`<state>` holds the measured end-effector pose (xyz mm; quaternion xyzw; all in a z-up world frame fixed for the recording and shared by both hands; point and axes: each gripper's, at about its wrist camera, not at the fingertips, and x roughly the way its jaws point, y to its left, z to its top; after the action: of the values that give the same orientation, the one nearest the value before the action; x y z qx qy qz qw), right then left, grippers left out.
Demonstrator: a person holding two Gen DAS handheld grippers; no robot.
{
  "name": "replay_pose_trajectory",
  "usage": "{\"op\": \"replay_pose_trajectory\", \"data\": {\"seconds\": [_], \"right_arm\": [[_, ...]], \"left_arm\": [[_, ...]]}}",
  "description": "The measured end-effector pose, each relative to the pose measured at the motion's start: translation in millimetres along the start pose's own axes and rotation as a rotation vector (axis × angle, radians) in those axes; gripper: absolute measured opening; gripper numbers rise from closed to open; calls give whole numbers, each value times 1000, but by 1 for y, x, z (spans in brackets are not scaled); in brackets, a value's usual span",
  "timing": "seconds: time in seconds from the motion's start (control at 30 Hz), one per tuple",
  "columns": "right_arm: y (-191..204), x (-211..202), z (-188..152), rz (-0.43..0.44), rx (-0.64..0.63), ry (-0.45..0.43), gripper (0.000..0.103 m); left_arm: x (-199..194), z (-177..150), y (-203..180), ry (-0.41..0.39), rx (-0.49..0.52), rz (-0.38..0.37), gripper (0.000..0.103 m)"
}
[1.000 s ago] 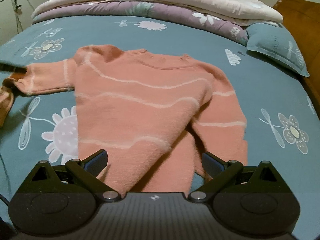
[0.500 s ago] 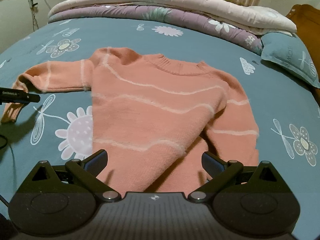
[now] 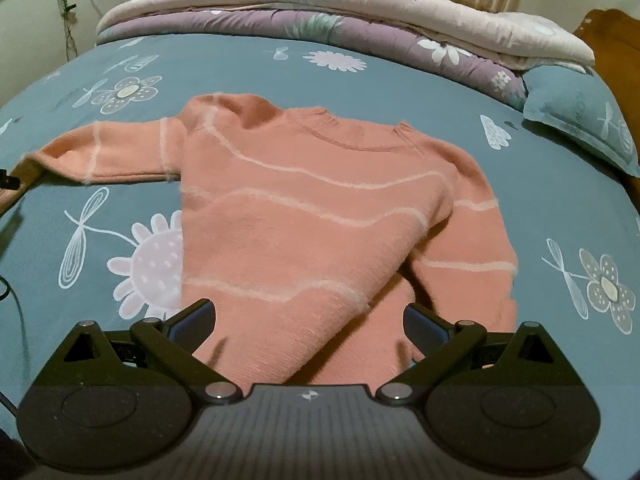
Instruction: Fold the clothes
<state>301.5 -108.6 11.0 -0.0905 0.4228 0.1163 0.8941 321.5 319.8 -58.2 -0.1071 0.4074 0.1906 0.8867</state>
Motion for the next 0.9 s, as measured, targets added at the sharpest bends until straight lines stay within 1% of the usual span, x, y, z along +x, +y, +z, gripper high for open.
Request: {"op": "replay_pose_trajectory", "data": {"seconds": [0.1, 0.17, 0.4, 0.43, 0.63, 0.73, 0.83, 0.9], "right_arm": [[0, 0, 1, -7, -3, 2, 102], [-1, 2, 1, -9, 5, 9, 102], [7, 4, 2, -1, -28, 19, 102], [7, 4, 2, -1, -28, 19, 102], [3, 3, 2, -14, -15, 19, 102], [0, 5, 1, -17, -2, 25, 102], [2, 6, 2, -12, -6, 26, 102], [4, 7, 3, -8, -17, 26, 102]], "left_arm": [[-5, 1, 8, -8, -13, -4, 68], [-1, 0, 4, -28, 31, 50, 70], [13, -3, -9, -100, 186, 242, 72], [15, -4, -11, -110, 209, 269, 74], [25, -6, -21, -171, 334, 432, 74], [14, 9, 4, -211, 233, 496, 74], [8, 15, 26, -186, 168, 537, 73], [2, 14, 34, -180, 126, 530, 73]]}}
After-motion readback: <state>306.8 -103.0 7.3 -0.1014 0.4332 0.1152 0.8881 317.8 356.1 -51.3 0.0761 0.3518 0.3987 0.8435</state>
